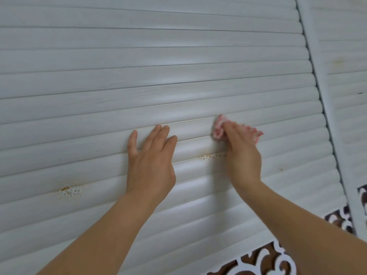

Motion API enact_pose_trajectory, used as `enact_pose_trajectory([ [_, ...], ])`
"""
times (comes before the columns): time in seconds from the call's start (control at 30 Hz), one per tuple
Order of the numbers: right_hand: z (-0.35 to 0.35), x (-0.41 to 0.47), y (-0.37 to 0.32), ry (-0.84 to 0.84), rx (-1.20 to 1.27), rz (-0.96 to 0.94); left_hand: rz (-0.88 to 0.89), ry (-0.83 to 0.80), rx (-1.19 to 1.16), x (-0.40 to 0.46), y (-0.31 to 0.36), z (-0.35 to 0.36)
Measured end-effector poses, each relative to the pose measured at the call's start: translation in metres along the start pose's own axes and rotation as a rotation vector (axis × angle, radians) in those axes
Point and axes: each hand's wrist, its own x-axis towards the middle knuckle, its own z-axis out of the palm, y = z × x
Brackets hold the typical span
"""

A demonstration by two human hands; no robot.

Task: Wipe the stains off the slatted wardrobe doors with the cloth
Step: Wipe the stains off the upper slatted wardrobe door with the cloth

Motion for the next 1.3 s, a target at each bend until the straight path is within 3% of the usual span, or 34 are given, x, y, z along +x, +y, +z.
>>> enact_pose_trajectory([
  [0.13,0.005,-0.020,-0.029,-0.040,-0.096,-0.322,-0.043,0.014,0.004,0.001,0.002,0.000],
  [0.27,0.005,-0.031,-0.033,-0.026,-0.197,-0.507,-0.062,0.046,0.006,0.003,0.007,0.001],
  [0.4,0.001,-0.041,-0.020,-0.024,-0.219,-0.627,0.030,0.031,0.051,0.000,0.015,0.009],
  [0.57,-0.011,-0.035,0.013,-0.018,-0.319,-0.535,0.083,0.032,0.102,-0.005,0.014,0.017],
  [0.73,-0.028,-0.025,0.058,-0.022,-0.319,-0.242,0.089,0.077,0.104,-0.006,0.014,0.019],
  [0.83,-0.025,-0.026,0.055,-0.015,-0.212,0.021,0.068,0.076,0.087,-0.004,0.015,0.021],
  [0.9,-0.015,-0.031,0.044,0.017,-0.149,0.078,0.051,0.074,0.070,-0.004,0.016,0.021],
  [1.13,0.015,-0.057,-0.024,0.058,-0.171,-0.364,0.066,0.072,0.058,-0.004,0.016,0.019],
  [1.23,0.007,-0.051,-0.010,0.029,-0.228,-0.509,0.087,0.076,0.090,-0.007,0.014,0.020],
  [1.3,-0.001,-0.043,0.014,0.013,-0.272,-0.489,0.092,0.073,0.118,-0.009,0.012,0.022],
])
